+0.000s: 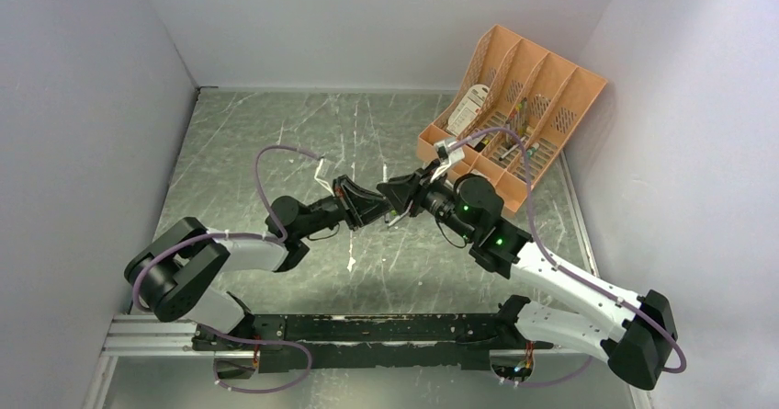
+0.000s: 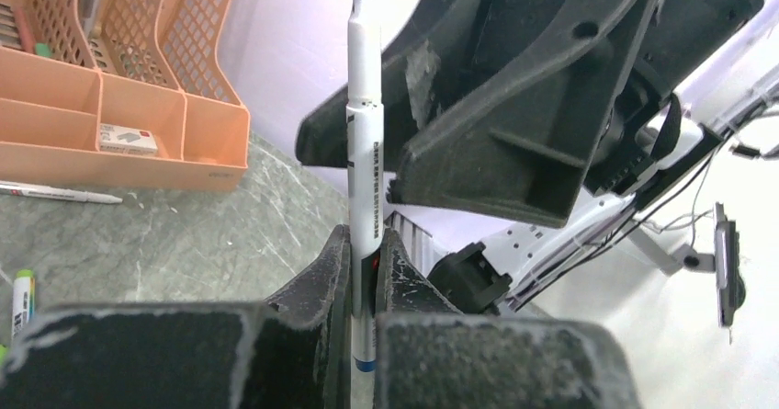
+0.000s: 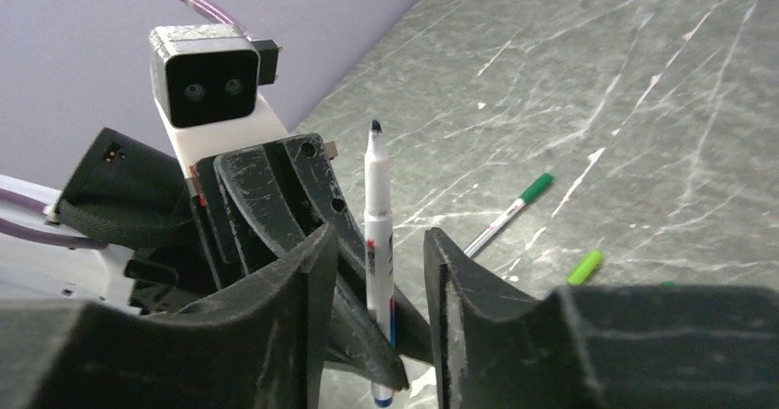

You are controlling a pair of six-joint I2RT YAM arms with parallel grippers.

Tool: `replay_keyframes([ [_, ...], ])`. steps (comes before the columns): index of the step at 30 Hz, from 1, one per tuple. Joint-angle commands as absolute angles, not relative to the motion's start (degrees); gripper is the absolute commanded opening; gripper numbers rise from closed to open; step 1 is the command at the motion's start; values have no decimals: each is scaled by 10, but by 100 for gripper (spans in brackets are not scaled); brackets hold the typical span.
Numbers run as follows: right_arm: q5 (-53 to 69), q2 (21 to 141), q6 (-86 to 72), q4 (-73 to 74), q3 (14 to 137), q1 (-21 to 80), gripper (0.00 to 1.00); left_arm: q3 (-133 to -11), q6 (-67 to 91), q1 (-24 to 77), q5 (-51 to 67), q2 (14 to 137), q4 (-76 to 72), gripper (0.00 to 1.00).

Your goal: Insert the pens into the pen caps

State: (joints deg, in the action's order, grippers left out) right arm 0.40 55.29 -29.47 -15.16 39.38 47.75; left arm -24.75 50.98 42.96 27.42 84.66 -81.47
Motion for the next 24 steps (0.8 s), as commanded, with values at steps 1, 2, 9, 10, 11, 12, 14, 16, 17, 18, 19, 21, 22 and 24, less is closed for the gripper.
replay_keyframes([
  [1,-13,544,-268,-131,423,481,42,-280,451,432,347,842,-774,7],
  [2,-14,545,-264,-128,426,481,43,-284,437,432,361,839,-755,7],
  [9,-16,546,-263,-121,433,481,0,-300,362,432,378,789,-634,15],
  [10,-14,544,-266,-122,431,481,0,-297,361,432,368,782,-637,25],
  [11,-11,542,-268,-127,428,481,0,-292,365,432,360,777,-647,36],
  [12,-9,540,-274,-130,425,481,0,-290,370,432,354,775,-663,45],
  [14,-4,535,-284,-143,415,482,0,-291,385,432,360,780,-692,53],
  [16,1,531,-292,-150,410,482,0,-298,405,432,367,798,-722,55],
  [17,2,532,-294,-150,410,481,0,-302,421,432,369,811,-741,55],
  [18,1,531,-296,-149,408,482,0,-306,432,432,372,824,-756,53],
  [19,0,529,-298,-150,407,481,0,-310,443,432,374,835,-770,48],
  [21,1,525,-300,-149,406,481,0,-312,458,432,373,850,-793,34],
  [22,3,523,-300,-146,408,481,0,-310,464,432,364,853,-802,30],
  [24,4,520,-301,-137,410,482,0,-303,467,432,346,856,-815,16],
])
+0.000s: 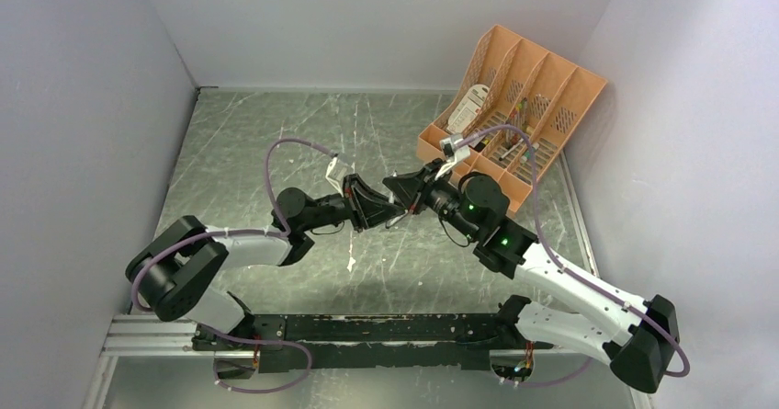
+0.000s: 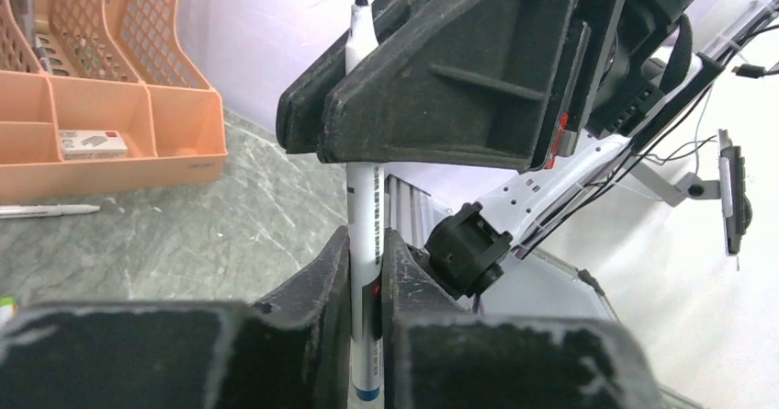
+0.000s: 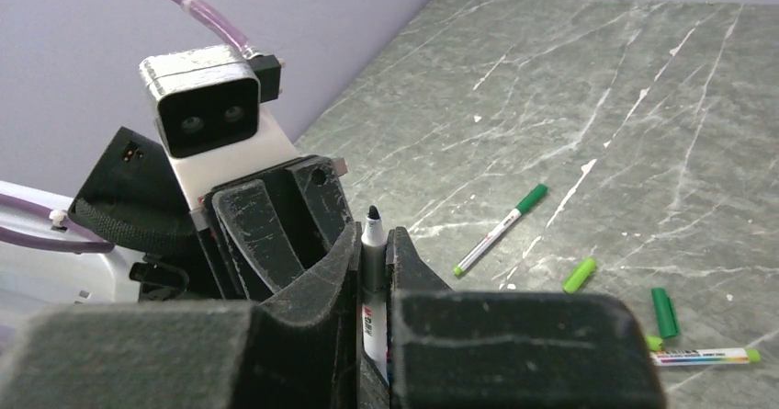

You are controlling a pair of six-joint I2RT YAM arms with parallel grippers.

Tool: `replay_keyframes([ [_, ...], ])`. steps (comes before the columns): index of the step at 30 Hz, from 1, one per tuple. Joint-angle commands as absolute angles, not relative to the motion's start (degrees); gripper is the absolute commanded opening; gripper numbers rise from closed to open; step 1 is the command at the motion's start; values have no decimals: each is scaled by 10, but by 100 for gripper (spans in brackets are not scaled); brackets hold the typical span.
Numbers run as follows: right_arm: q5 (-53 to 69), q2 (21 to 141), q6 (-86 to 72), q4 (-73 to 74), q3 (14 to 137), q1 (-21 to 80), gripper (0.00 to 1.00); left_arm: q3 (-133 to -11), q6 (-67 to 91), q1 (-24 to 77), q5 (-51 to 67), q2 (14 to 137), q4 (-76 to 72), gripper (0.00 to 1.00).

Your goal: Insert the pens into the pen caps

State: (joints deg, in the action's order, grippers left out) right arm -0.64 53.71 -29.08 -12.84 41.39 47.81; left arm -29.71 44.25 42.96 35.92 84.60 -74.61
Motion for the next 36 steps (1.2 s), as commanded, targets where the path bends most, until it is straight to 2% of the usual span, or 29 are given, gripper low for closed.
replay_keyframes([
  [1,4,518,-300,-134,410,481,0,-298,467,432,336,854,-820,8],
  [2,0,516,-299,-132,408,481,0,-293,467,432,327,852,-824,7],
  [5,-21,507,-282,-106,410,481,48,-277,455,421,312,834,-806,7],
  [6,-41,500,-280,-89,410,481,56,-271,448,411,305,823,-785,7],
  [7,-66,495,-278,-82,406,480,59,-263,442,397,299,809,-760,7],
  [11,-143,514,-251,-54,402,476,59,-212,456,325,246,755,-665,7],
  [14,-136,611,-237,-17,420,448,50,-165,481,282,246,716,-675,7],
  [16,-130,691,-229,9,446,443,39,-149,484,269,241,686,-646,7],
  [19,-138,792,-221,30,489,442,8,-140,463,261,227,632,-575,7],
  [20,-144,816,-219,30,499,442,0,-139,455,260,223,616,-553,7],
  [23,-157,872,-208,26,529,441,0,-140,437,251,217,579,-491,7],
  [24,-166,908,-200,36,560,440,3,-143,428,247,215,561,-456,7],
  [26,-175,934,-192,45,585,440,19,-143,421,245,214,551,-436,7],
  [27,-180,945,-189,50,596,439,23,-143,420,245,214,549,-432,7],
  [32,-190,996,-184,74,625,426,24,-135,427,244,223,564,-447,7],
  [36,-180,1022,-186,76,627,411,29,-132,436,243,238,587,-473,7],
])
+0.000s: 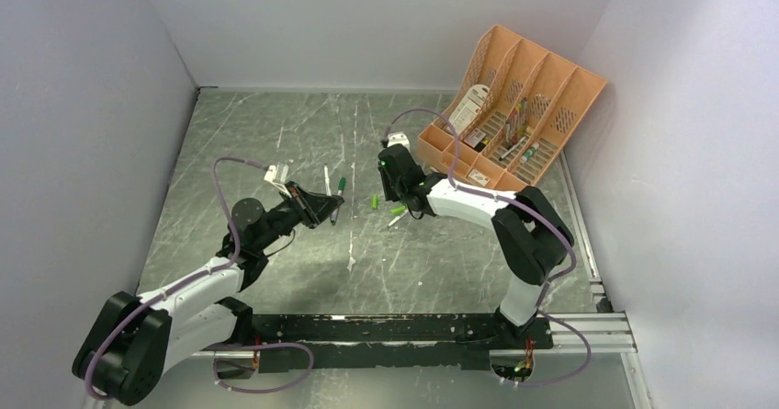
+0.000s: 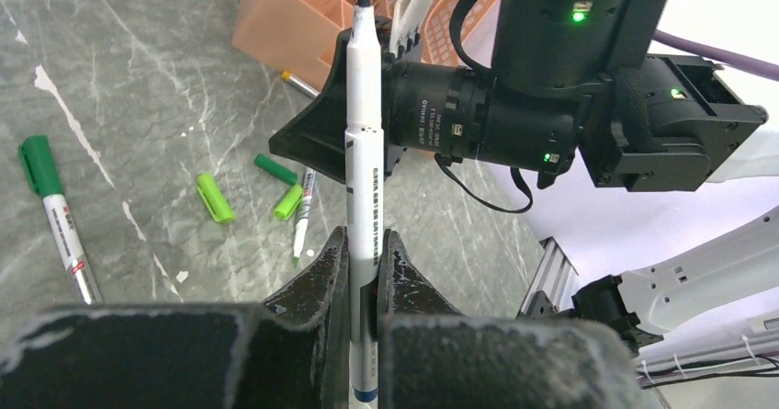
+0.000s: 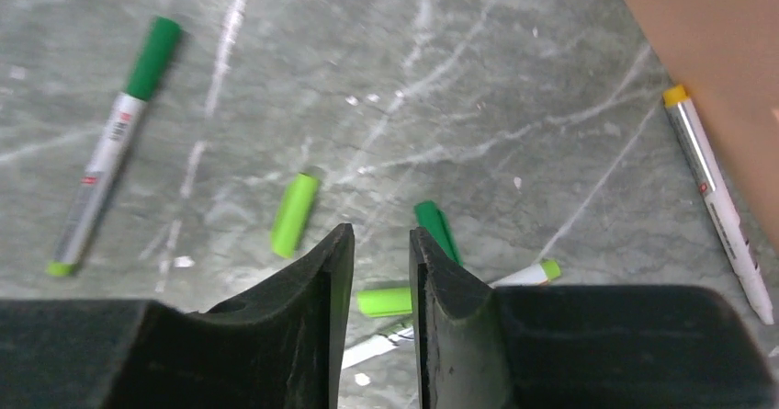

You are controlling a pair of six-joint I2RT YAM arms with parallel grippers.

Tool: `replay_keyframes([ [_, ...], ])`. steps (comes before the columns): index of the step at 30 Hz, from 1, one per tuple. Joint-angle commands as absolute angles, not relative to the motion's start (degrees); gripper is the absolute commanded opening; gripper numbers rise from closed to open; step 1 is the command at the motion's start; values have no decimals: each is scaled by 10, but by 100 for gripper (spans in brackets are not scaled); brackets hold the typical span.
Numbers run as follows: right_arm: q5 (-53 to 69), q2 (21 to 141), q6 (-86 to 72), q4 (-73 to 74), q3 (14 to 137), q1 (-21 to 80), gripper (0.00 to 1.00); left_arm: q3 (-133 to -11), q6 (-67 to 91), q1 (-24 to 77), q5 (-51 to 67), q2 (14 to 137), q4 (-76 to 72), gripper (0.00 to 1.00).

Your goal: Insert the pens into the pen caps

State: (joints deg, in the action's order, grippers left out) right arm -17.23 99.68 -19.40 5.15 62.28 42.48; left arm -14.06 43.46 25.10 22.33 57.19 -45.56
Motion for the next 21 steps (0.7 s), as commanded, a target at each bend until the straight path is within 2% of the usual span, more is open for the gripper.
replay_keyframes([
  [1,-178,1025,-185,73,626,409,32,-131,437,243,242,590,-478,7],
  [6,-170,1040,-178,67,618,402,41,-132,435,243,244,599,-482,7],
  [9,-169,1048,-175,67,616,400,43,-133,432,243,243,601,-479,7],
  [18,-173,1074,-176,65,609,397,41,-134,427,242,244,606,-470,7],
  [21,-169,1079,-176,62,607,397,35,-135,428,242,248,609,-472,7],
])
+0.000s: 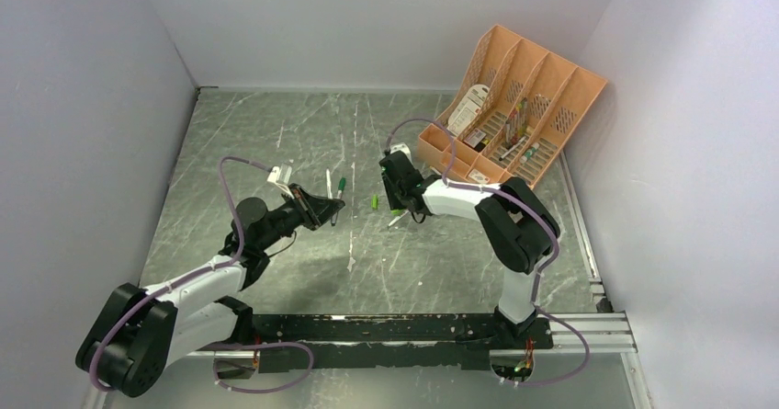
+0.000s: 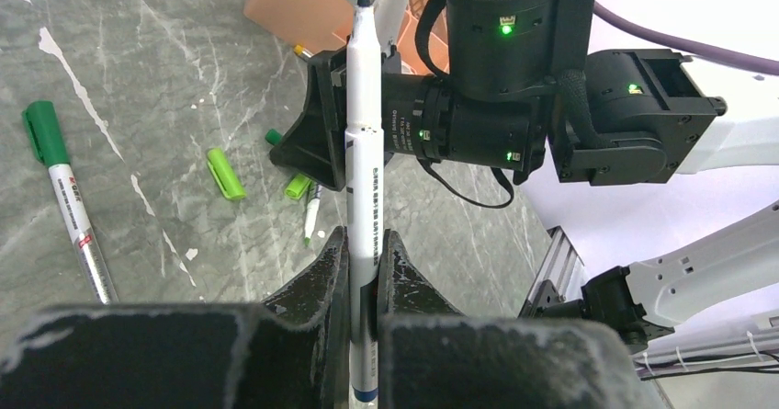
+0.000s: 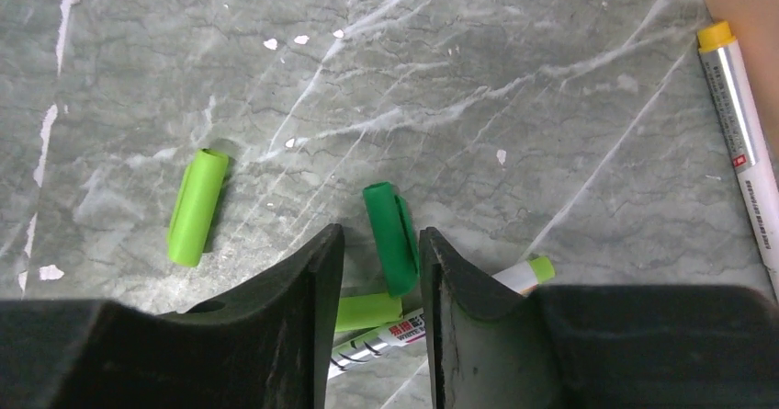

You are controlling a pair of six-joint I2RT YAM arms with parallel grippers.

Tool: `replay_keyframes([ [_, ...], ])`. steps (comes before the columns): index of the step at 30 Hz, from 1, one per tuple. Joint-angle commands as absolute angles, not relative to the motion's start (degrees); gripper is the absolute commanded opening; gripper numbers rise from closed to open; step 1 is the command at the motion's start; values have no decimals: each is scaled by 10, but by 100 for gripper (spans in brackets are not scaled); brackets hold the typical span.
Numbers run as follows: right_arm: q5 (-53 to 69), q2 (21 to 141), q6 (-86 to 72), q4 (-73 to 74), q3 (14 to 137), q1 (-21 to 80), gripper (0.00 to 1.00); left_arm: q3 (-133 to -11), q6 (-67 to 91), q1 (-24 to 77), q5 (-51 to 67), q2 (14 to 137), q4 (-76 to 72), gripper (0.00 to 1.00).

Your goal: Insert the pens into the pen caps

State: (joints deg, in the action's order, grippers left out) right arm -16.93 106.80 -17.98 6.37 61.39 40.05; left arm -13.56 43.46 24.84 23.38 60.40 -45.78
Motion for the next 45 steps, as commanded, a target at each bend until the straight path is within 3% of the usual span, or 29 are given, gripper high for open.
replay_keyframes([
  [1,-168,1081,-174,59,606,396,35,-135,429,243,249,611,-473,7],
  [4,-162,1084,-172,53,603,397,30,-136,428,243,253,612,-472,7],
  [9,-150,1086,-186,68,615,388,0,-140,426,243,255,609,-465,7],
  [17,-115,1048,-280,92,635,379,0,-135,432,243,257,607,-463,7],
  [22,-17,978,-329,23,589,356,0,-137,440,243,289,632,-489,7],
  [30,158,895,-431,-105,497,286,0,-102,528,244,335,729,-676,7],
  [34,165,905,-372,-80,509,285,0,-101,530,244,330,727,-681,7],
  [45,64,1030,-180,138,659,363,0,-142,424,244,295,611,-463,7],
])
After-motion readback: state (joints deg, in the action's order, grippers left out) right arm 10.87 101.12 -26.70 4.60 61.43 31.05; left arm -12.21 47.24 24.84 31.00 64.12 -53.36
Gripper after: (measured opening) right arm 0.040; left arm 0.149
